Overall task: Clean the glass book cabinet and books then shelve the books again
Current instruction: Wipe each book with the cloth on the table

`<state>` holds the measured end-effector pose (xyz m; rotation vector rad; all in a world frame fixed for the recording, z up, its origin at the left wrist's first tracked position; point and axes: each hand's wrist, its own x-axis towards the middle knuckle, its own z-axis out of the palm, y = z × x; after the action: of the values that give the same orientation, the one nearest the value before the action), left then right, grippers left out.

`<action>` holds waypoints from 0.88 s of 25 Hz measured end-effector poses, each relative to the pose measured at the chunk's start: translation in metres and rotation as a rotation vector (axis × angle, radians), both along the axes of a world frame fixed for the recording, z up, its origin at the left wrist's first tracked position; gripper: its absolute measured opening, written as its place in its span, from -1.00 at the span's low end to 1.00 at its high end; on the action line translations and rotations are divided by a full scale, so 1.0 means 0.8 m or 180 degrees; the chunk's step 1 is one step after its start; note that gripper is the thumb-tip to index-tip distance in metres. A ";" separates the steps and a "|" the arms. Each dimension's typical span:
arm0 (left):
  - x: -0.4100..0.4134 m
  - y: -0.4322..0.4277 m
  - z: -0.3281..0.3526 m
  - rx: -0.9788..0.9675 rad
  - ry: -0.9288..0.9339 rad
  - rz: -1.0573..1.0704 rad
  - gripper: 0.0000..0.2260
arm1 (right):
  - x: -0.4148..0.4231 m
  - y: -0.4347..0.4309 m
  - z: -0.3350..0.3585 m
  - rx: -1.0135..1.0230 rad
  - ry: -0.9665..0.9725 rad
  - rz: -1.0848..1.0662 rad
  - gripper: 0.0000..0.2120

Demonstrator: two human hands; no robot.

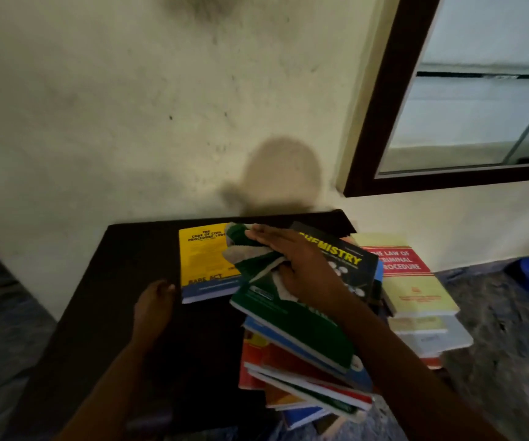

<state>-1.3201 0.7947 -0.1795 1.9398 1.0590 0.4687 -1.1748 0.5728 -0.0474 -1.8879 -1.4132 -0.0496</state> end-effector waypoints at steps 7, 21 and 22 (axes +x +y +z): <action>0.083 0.062 -0.068 -0.1266 0.0800 0.0201 -0.36 | 0.001 0.085 -0.025 -0.0581 -0.0200 -0.0208 -0.39; -0.104 0.118 -0.026 -0.2465 -0.0916 0.0817 -0.77 | -0.070 0.226 -0.044 -0.0516 0.0286 0.0147 -0.45; -0.128 0.114 -0.031 -0.2433 -0.0921 0.0885 -0.78 | -0.076 0.239 -0.056 -0.0578 0.0361 0.0232 -0.46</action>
<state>-1.4223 0.8863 -0.2041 1.0290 1.1079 0.3989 -1.2359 0.7638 -0.0923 -1.9499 -1.4477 0.2250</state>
